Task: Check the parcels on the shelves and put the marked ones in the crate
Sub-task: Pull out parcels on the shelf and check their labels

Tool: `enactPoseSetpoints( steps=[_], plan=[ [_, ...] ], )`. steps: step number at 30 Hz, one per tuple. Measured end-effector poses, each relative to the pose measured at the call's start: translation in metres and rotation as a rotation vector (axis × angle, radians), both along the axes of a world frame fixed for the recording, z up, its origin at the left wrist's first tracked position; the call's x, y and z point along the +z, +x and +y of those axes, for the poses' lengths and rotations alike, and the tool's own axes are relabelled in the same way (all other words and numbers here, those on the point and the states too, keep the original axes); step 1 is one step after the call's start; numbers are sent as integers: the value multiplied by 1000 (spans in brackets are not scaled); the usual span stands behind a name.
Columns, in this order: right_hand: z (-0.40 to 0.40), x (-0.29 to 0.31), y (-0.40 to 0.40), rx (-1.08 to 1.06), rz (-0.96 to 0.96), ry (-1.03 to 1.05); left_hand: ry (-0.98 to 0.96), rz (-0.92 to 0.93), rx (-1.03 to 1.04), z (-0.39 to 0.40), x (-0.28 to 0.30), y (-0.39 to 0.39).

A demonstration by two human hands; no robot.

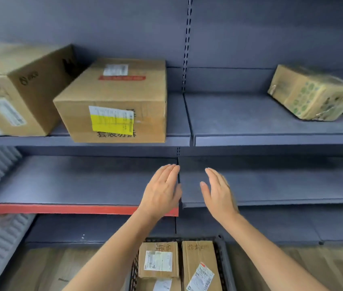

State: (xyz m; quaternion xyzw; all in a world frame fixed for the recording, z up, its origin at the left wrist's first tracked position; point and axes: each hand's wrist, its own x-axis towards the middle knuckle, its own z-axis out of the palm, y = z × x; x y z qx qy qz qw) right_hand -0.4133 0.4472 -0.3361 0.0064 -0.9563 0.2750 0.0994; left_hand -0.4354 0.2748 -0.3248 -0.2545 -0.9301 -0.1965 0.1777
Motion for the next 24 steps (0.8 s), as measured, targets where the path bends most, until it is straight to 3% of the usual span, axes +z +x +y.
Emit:
enactPoseSetpoints(
  steps=[5,11,18,24],
  plan=[
    [-3,78,-1,7,130,23,30,100,11,1,87,-1],
    [8,154,-9,-5,189,60,-113,134,87,1,166,-1],
    [59,202,-8,-72,180,139,-248,170,92,-6,204,-18],
    [111,214,0,-205,176,167,-147,134,25,19,218,-45]
  ],
)
